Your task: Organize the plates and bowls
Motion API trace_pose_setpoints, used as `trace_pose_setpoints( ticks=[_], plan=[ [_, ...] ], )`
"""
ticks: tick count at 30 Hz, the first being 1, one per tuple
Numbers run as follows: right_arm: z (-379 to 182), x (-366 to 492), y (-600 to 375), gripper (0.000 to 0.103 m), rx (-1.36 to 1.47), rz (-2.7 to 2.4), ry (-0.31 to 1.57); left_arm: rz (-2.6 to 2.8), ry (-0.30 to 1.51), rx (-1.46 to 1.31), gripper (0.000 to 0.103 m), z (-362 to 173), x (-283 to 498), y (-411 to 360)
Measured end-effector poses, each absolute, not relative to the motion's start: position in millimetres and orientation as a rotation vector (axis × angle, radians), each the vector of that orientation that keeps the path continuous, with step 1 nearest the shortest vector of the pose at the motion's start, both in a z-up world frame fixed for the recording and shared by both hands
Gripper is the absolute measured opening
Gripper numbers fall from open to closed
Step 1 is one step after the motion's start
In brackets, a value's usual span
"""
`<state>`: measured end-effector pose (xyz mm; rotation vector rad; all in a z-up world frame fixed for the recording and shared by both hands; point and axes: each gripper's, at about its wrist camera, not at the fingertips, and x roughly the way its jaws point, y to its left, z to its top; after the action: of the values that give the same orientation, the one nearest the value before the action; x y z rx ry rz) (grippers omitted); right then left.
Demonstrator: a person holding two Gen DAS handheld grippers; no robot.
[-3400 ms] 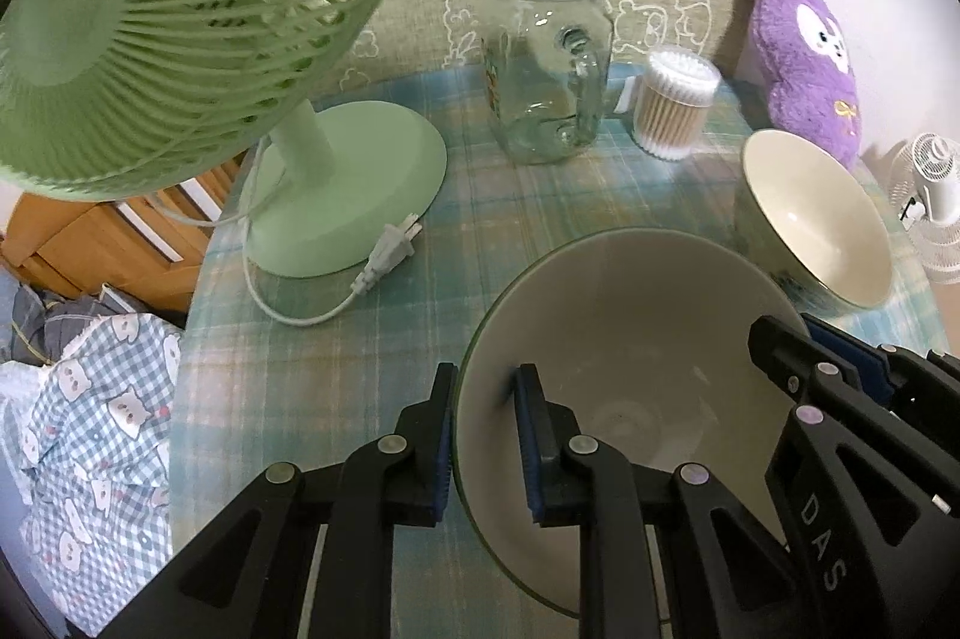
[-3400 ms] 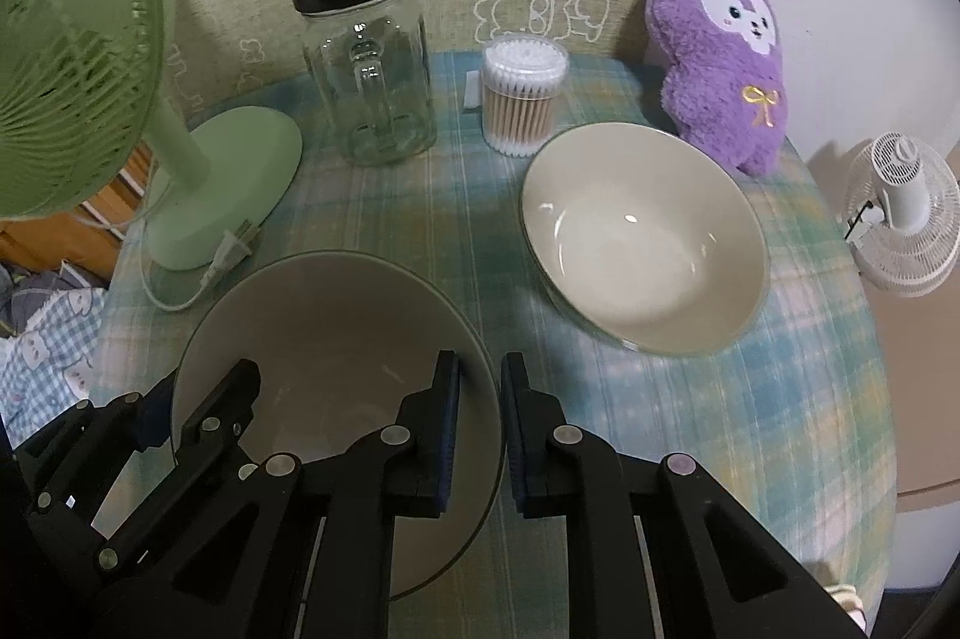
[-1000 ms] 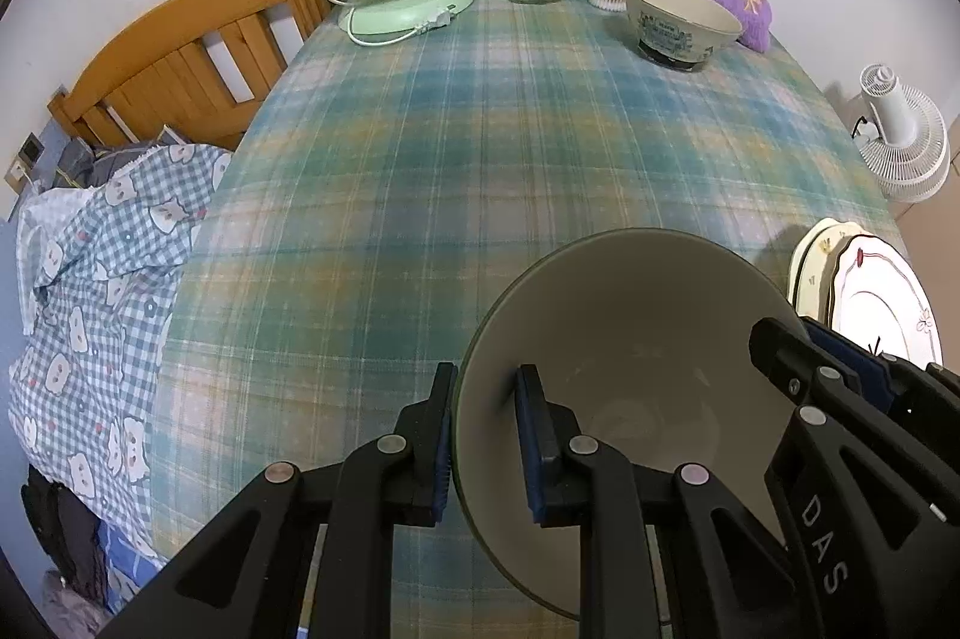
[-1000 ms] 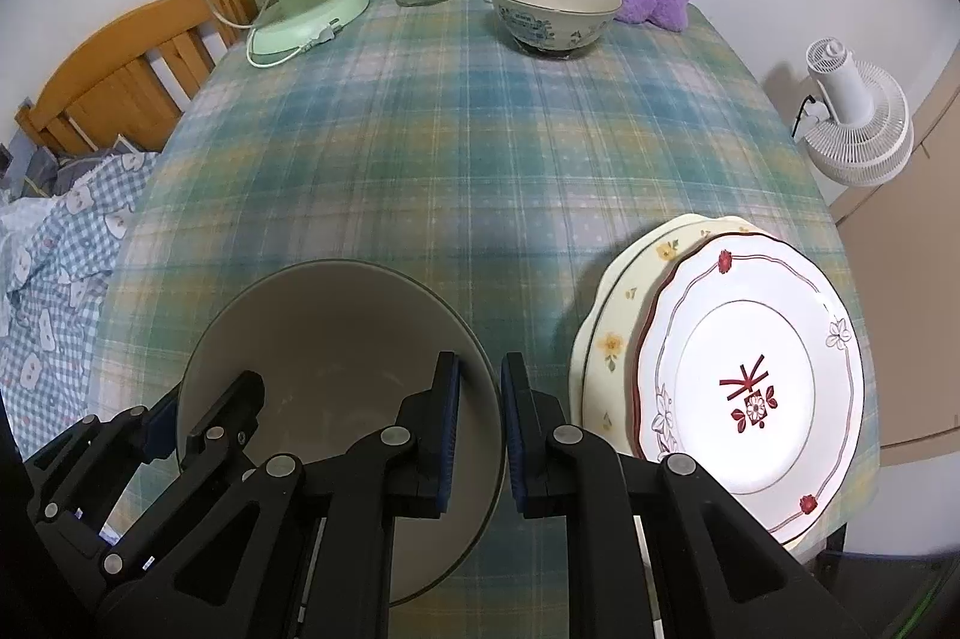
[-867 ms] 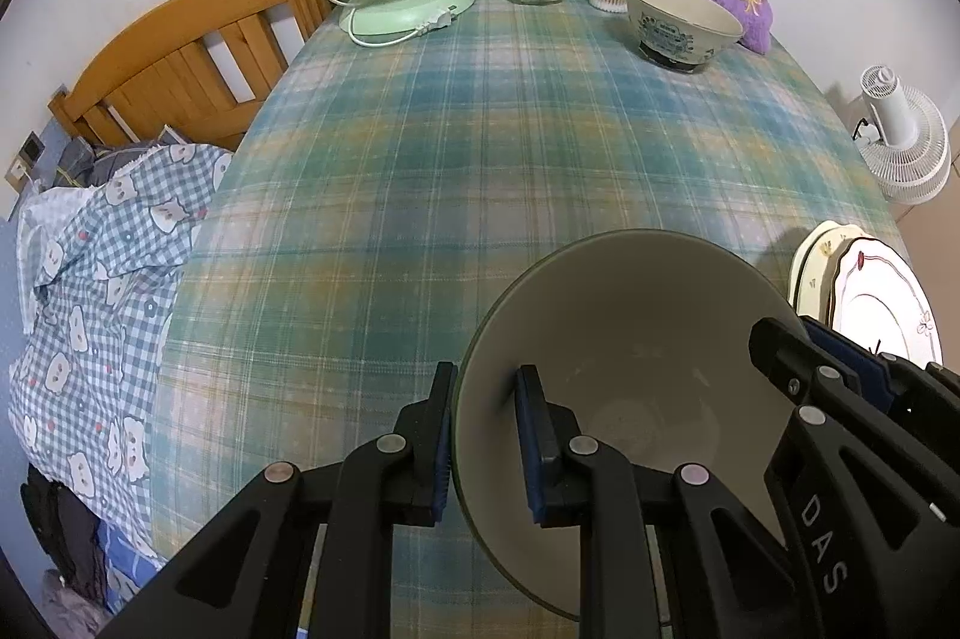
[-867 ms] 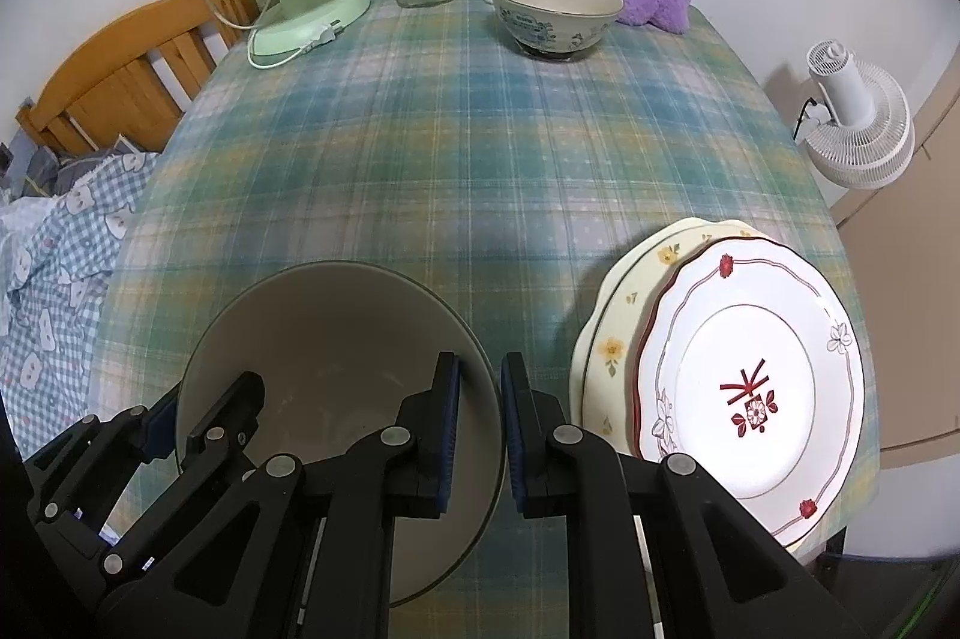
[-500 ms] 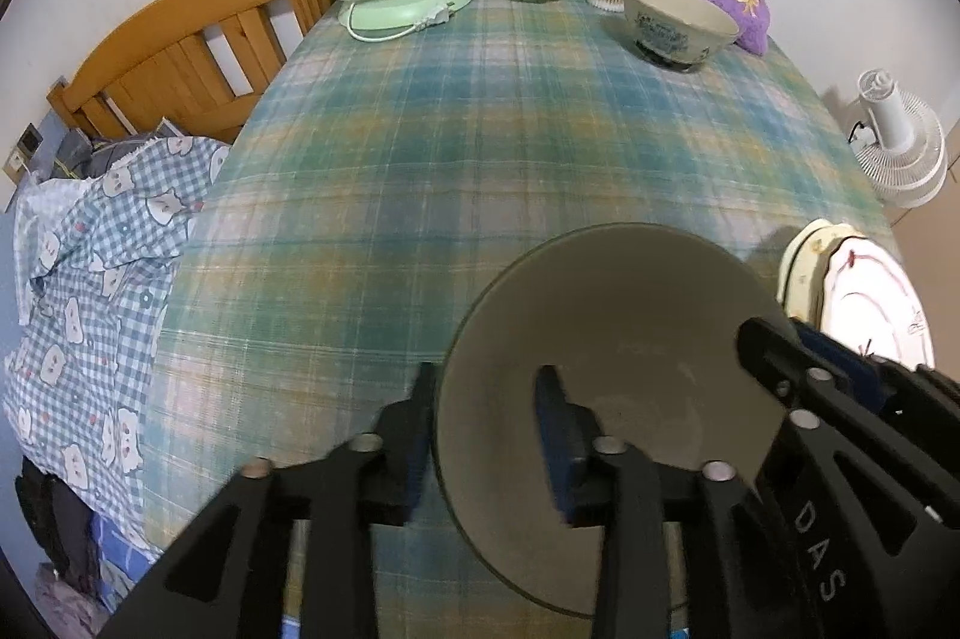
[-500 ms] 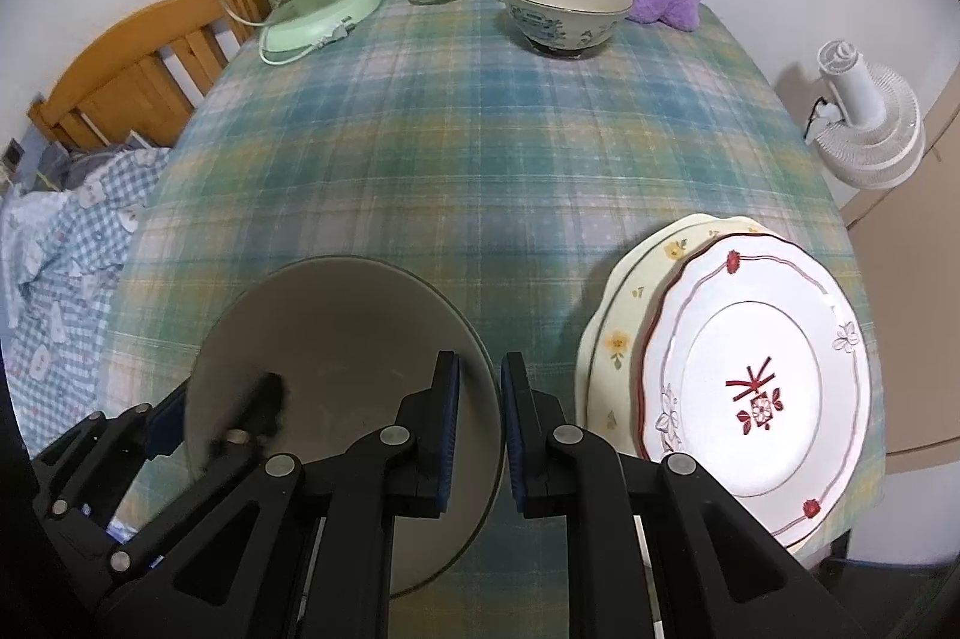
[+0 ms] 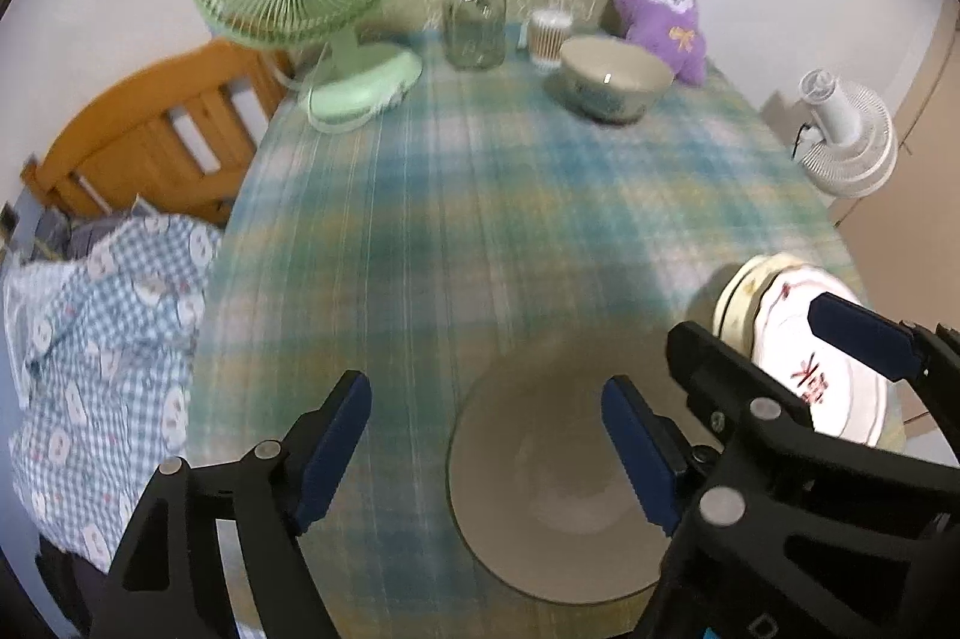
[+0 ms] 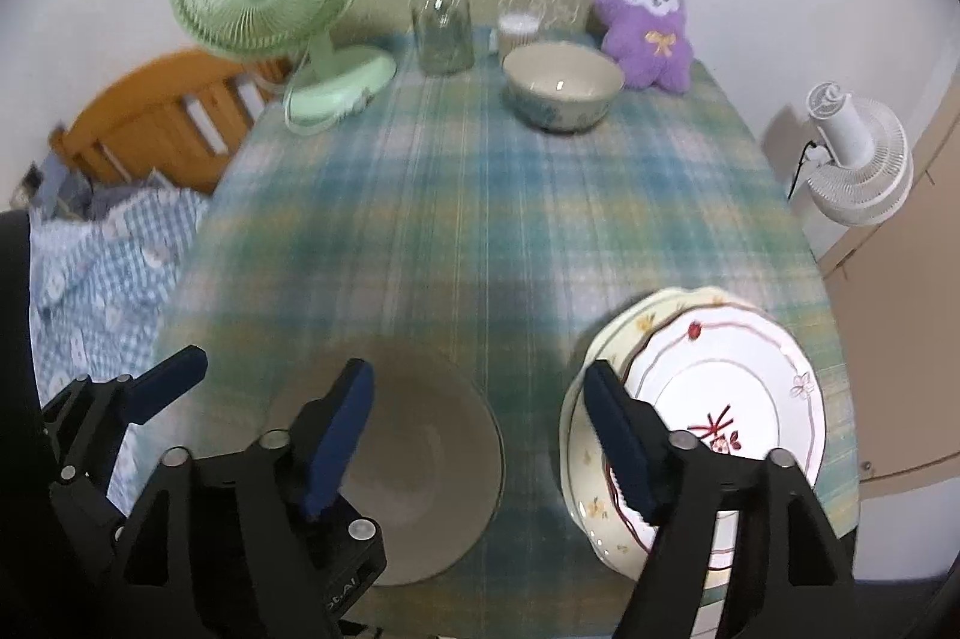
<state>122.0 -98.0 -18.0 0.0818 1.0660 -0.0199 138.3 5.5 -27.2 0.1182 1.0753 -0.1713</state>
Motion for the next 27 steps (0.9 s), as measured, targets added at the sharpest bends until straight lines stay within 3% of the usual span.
trace_pose_setpoints(
  ticks=[11, 27],
  plan=[
    [30.8, 161.5, -126.0, 0.081, 0.112, -0.092, 0.961, -0.193, 0.986, 0.130, 0.086, 16.2, 186.0, -25.5],
    [29.7, 290.3, -223.2, 0.081, 0.071, 0.040, 0.937, -0.064, 0.954, 0.033, 0.087, 20.3, 293.3, -117.7]
  ],
)
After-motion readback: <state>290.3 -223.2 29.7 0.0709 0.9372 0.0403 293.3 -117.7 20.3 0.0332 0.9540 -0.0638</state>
